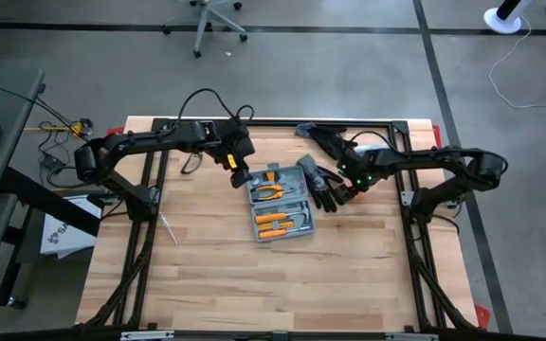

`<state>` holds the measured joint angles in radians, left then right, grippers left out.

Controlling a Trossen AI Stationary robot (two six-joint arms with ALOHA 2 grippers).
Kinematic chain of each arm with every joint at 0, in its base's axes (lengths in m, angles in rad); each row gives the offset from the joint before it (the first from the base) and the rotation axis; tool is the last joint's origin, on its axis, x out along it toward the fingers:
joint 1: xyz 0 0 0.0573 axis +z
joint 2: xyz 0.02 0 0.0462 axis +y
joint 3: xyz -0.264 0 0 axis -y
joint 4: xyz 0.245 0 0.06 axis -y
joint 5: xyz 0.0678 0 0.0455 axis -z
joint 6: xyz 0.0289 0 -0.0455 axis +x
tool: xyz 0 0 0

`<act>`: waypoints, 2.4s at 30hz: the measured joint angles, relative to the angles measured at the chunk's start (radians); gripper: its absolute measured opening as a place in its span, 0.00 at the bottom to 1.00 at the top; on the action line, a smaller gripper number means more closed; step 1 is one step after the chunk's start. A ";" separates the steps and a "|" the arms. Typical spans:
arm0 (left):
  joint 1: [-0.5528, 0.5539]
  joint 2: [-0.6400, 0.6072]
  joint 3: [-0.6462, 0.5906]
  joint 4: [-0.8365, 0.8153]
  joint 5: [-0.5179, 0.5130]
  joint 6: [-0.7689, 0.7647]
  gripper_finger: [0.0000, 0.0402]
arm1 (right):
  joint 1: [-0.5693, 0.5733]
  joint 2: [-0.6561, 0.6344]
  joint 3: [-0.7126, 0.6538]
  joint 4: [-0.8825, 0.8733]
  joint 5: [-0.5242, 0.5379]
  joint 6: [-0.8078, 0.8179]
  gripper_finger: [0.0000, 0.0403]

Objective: Prefit tool cases
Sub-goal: Put the yellow tape measure into the gray toolbox

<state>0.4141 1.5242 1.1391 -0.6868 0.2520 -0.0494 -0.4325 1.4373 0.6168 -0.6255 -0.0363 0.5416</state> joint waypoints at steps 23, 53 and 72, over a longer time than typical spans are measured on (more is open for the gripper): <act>0.000 0.000 0.000 -0.029 -0.001 -0.001 0.45 | 0.074 -0.227 0.057 -0.017 0.087 0.128 0.65; -0.014 0.000 0.000 -0.023 -0.002 0.001 0.45 | 0.081 0.085 0.441 0.119 -0.157 -0.387 0.65; -0.065 0.000 0.000 -0.023 -0.055 0.005 0.45 | 0.100 0.477 0.699 0.001 -0.117 -0.780 0.65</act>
<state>0.3491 1.5238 1.1390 -0.7094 0.1969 -0.0443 -0.3326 1.9142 1.3159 -0.6243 -0.1532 -0.2389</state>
